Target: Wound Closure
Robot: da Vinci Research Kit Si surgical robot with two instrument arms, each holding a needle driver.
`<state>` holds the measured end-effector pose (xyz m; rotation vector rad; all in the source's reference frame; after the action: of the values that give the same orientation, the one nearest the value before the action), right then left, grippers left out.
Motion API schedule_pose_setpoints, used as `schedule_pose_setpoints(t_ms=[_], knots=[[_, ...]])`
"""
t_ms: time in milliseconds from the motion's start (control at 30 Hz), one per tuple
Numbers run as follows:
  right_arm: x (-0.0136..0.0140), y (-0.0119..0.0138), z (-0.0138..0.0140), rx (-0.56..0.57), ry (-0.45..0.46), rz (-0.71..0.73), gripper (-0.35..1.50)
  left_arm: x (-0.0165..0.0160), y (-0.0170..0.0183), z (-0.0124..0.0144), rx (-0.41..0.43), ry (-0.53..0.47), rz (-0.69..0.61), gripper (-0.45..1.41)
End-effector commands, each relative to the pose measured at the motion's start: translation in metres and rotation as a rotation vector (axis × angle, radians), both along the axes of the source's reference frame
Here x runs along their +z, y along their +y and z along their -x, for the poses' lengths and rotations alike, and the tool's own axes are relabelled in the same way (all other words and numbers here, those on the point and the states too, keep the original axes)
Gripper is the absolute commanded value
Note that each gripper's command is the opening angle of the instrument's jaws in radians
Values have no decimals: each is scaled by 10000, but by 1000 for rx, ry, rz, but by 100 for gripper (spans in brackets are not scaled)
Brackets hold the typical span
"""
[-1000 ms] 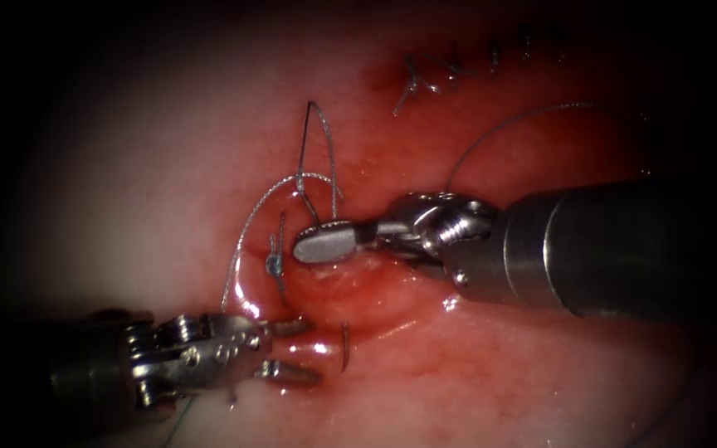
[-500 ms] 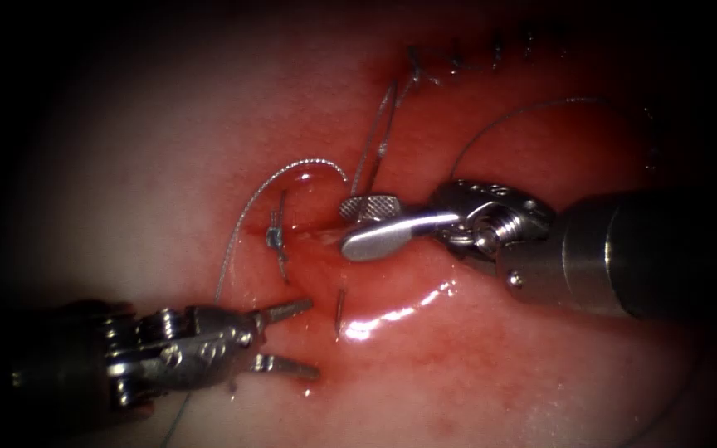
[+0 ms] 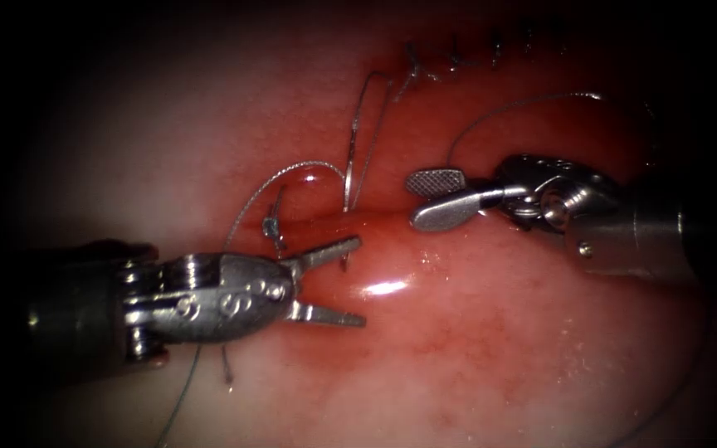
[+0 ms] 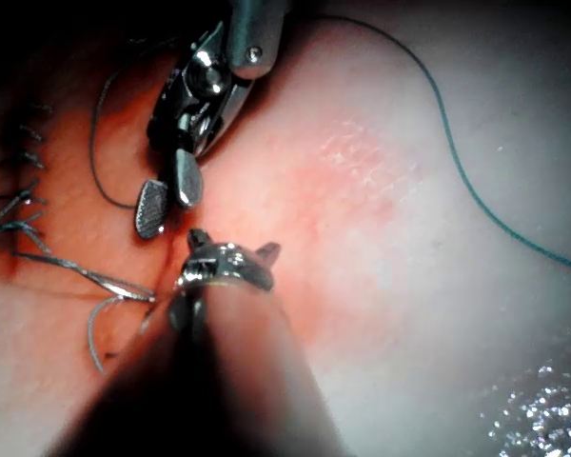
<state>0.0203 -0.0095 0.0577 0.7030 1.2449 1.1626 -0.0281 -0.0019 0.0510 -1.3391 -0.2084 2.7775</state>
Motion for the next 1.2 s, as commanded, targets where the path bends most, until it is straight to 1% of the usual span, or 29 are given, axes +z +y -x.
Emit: schedule_pose_setpoints(t_ms=[33, 133, 233, 367, 400, 433, 467, 500, 533, 600, 633, 767, 867, 900, 933, 967, 1033, 1167, 1200], knots=[[6, -3, -7, -2, 3, -1, 123, 12, -1, 7, 17, 12, -4, 69], [6, -4, -7, -3, 2, 5, 121, 29, -3, 11, 50, 29, -12, 67], [5, -5, -8, -3, 1, 5, 120, 43, -3, 11, 76, 10, -17, 67], [4, -8, -8, -5, 3, 5, 115, 54, 4, 3, 107, -8, -12, 61], [3, -8, -9, -7, 5, 5, 113, 54, 6, 1, 111, -11, -12, 56], [3, -8, -10, -6, 5, 5, 113, 55, 8, -1, 107, -13, -22, 47], [3, -8, -10, -6, 5, 5, 113, 54, 10, -4, 106, -21, -35, 22], [3, -8, -11, -5, 4, 5, 111, 52, 12, -6, 109, -48, -59, -28], [3, -8, -12, -4, 4, 5, 110, 51, 12, -6, 106, -77, -87, -45], [3, -9, -12, -4, 3, 5, 106, 48, 12, -4, 90, -128, -134, -45], [3, -9, -12, -4, 3, 5, 104, 46, 11, -3, 75, -165, -194, -45], [1, -12, -13, -3, 3, 5, 101, 37, 7, -1, 59, -317, -400, -45], [1, -12, -14, -5, 5, 5, 99, 29, 7, 0, 47, -369, -505, -45], [1, -13, -16, -6, 6, 5, 98, 23, 8, -1, 18, -396, -561, -45], [1, -13, -16, -8, 8, 5, 96, 19, 8, -2, 4, -413, -586, -45], [0, -15, -17, -17, 16, 6, 93, 14, 6, -3, -16, -418, -638, -45], [-1, -17, -19, -34, 26, 5, 89, 8, -1, -6, -31, -406, -704, -45], [-4, -20, -22, -49, 39, 4, 91, -4, -19, -13, -44, -379, -787, -45], [-5, -21, -23, -61, 50, 4, 93, -12, -29, -17, -42, -365, -816, -45]])
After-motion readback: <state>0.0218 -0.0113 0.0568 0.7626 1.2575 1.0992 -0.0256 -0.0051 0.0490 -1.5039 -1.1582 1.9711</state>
